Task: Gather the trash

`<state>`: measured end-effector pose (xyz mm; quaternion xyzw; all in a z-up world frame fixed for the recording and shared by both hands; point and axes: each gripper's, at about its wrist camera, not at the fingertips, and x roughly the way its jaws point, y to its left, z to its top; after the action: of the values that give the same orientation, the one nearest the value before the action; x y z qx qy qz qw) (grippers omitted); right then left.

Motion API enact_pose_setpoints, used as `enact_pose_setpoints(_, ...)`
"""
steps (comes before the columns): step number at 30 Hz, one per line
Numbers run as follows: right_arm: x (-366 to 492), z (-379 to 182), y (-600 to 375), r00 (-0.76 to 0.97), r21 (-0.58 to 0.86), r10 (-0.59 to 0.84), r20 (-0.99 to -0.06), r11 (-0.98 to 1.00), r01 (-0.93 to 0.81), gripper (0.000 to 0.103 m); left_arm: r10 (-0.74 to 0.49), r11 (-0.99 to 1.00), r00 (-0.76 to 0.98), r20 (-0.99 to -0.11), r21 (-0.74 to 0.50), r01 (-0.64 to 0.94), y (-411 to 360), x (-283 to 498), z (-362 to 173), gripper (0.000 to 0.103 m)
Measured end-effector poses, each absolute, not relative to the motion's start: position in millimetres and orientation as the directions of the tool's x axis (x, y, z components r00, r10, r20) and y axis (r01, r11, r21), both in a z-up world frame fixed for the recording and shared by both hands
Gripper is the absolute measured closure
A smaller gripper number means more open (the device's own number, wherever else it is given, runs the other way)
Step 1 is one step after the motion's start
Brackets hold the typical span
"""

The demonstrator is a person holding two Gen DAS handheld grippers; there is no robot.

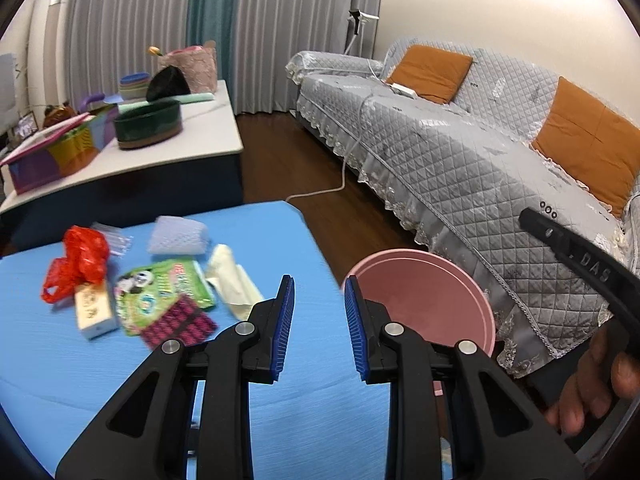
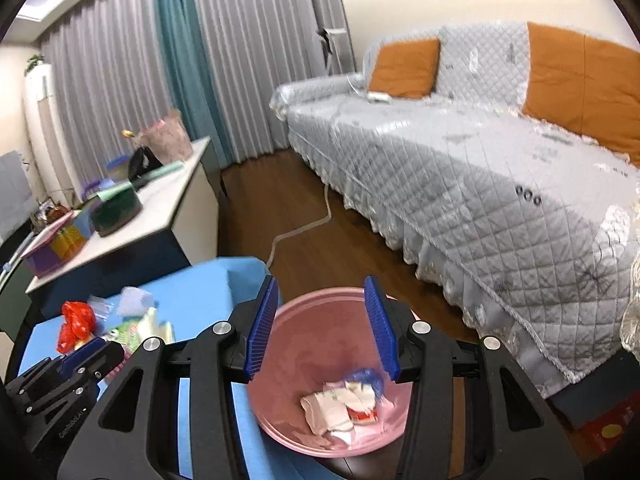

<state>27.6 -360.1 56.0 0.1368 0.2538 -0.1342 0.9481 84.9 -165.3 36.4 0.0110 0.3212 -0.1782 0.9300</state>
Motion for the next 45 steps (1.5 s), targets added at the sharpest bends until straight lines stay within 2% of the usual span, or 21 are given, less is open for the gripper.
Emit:
enact_pose_setpoints(15,34,64,-311,0.872,0.178,-0.107,-0.478,0.960,0.215,0.057,-0.241,0.969,0.798,-0.553,-0.088,0.232,-66,109,55,0.077)
enact_pose_setpoints(25,62,46,-264,0.855,0.180,-0.016,-0.518,0.975,0.127,0.057,-0.143,0.990,0.832,-0.536,-0.084,0.116,0,140,44,0.077)
enact_pose_setpoints(36,105,19,-204,0.816,0.169,0.086,-0.572,0.985,0.015,0.058,0.003,0.987,0.812,-0.584,-0.127,-0.096,91,160,21,0.077)
enact_pose_setpoints(45,131,-3,-192,0.778,0.193,0.111,-0.619,0.981,0.014,0.058,0.017,0.976,0.780,-0.626,-0.159,-0.149,116,164,1,0.077)
